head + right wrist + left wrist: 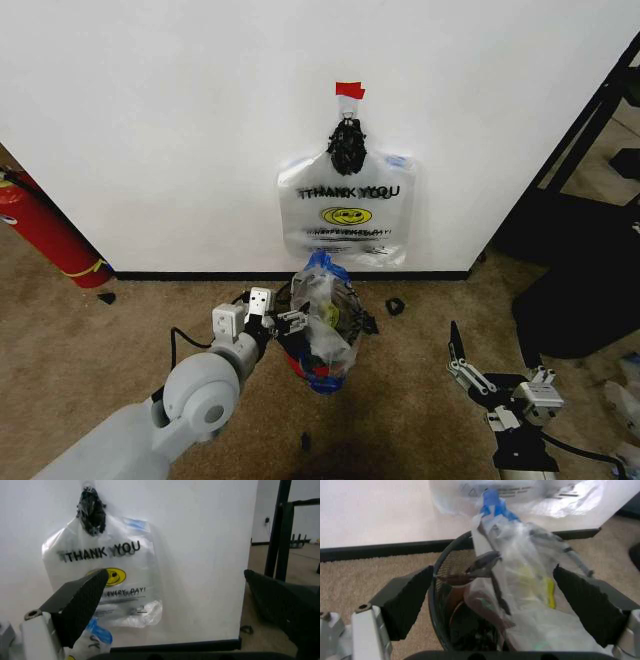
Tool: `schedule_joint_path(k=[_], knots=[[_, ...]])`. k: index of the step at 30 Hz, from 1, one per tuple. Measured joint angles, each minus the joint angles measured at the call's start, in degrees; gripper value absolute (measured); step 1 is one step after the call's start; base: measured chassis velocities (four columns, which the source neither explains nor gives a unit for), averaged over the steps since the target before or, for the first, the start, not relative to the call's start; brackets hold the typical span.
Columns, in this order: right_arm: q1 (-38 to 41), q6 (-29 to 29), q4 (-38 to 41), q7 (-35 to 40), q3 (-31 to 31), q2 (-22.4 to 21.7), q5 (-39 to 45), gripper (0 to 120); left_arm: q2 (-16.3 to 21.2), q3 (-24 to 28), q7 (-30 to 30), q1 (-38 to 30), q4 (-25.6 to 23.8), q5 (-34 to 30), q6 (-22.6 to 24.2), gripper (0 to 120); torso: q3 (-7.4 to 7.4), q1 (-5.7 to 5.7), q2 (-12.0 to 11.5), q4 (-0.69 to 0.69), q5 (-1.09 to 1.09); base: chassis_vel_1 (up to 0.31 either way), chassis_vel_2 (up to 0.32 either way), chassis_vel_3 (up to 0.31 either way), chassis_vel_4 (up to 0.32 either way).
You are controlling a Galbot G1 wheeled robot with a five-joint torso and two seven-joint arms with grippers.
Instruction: Pick up the garbage bag from the wall and place it over the trash bin.
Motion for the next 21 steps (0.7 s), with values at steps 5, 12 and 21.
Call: schedule_joint_path(k=[5,12,21], knots=[[-0.4,-0.3,0.4,0.0,0.0,-0.1,0.0,100,-0.8,1.3,-0.5,-1.0,2.0,-1.1,0.3,69,0.00,0.00,0.0,0.00,0.00,0.000,0.000,0.000,0.000],[-0.7,-0.5,0.6,-0.1,0.2,-0.6,0.1,100,-2.8,1.8,-1.9,-1.9,4.0,-1.9,-0.9,45,0.00,0.00,0.0,0.00,0.00,0.000,0.000,0.000,0.000],[-0.2,-1.7,0.8,0.0,0.0,-1.0,0.1,100,-2.9,1.6,-3.4,-1.7,3.7,-2.9,-0.8,15,0.00,0.00,0.0,0.00,0.00,0.000,0.000,0.000,0.000]])
